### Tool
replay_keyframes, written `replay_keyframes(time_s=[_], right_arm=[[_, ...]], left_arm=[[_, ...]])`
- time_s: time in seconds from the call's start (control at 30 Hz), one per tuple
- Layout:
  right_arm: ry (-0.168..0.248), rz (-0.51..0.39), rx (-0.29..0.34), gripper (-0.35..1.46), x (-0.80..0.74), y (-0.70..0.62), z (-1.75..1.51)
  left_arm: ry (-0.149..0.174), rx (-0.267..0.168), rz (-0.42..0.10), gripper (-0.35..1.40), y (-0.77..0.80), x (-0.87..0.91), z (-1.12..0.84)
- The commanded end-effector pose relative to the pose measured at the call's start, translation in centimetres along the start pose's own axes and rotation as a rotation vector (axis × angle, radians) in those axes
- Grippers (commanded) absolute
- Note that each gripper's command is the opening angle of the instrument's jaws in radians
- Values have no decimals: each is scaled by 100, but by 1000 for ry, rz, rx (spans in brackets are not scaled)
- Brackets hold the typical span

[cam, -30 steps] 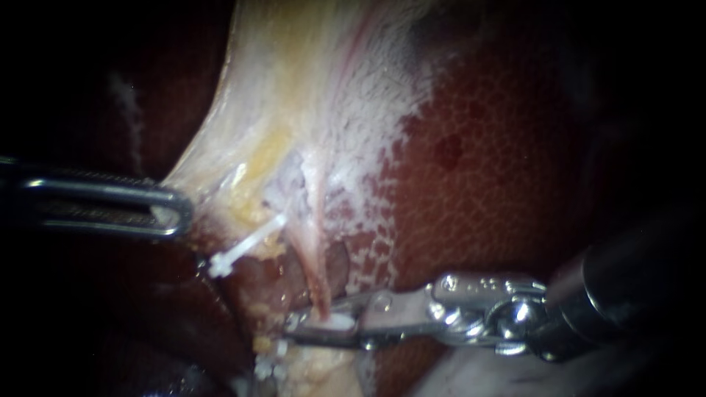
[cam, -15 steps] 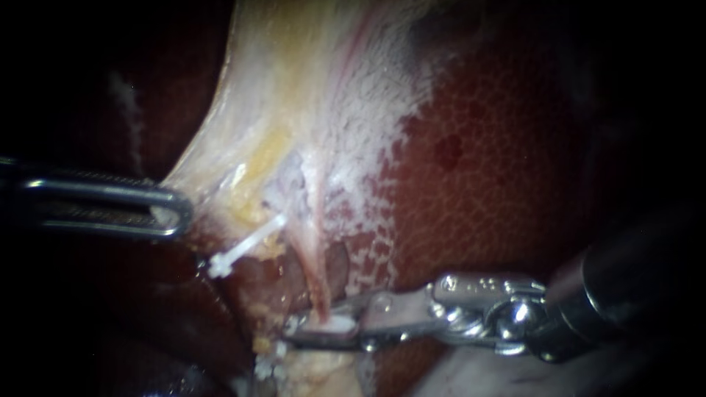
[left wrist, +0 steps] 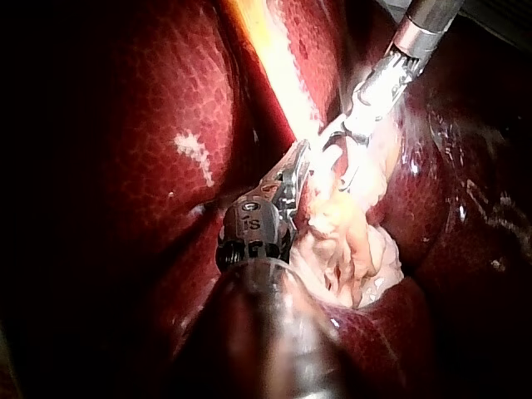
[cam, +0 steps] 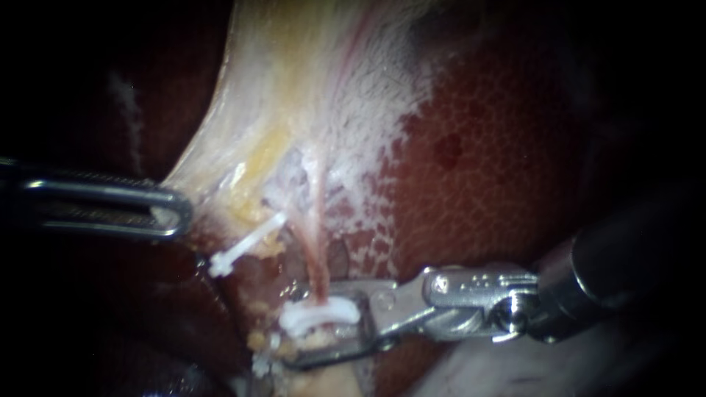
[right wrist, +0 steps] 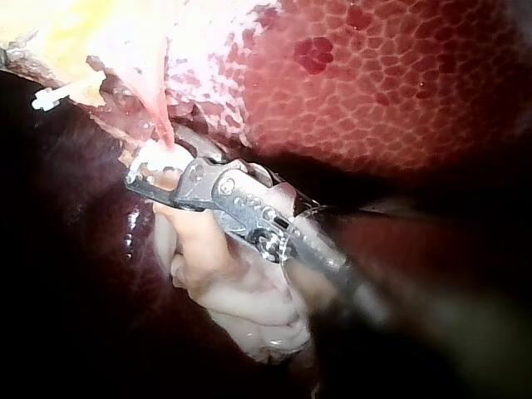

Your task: Going back second clip right tube

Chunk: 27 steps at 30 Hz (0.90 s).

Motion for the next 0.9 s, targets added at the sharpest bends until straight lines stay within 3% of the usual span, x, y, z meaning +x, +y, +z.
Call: replay_keyframes(time_s=[0.03,0.37,0.53,0.7,0.9], right_arm=[[1,-6,-4,60,1,1,-3],[4,-55,-15,60,-5,-1,-32],[-14,-102,-34,60,-9,0,-58],[-27,-144,-98,60,-3,6,-88],[-27,-172,-117,60,9,12,-118]], left_arm=[[0,0,0,-35,0,0,0],[0,0,0,-35,0,0,-1],[0,0,0,-35,1,0,-1],[1,1,1,-35,2,1,-1],[1,1,1,-35,4,1,0]])
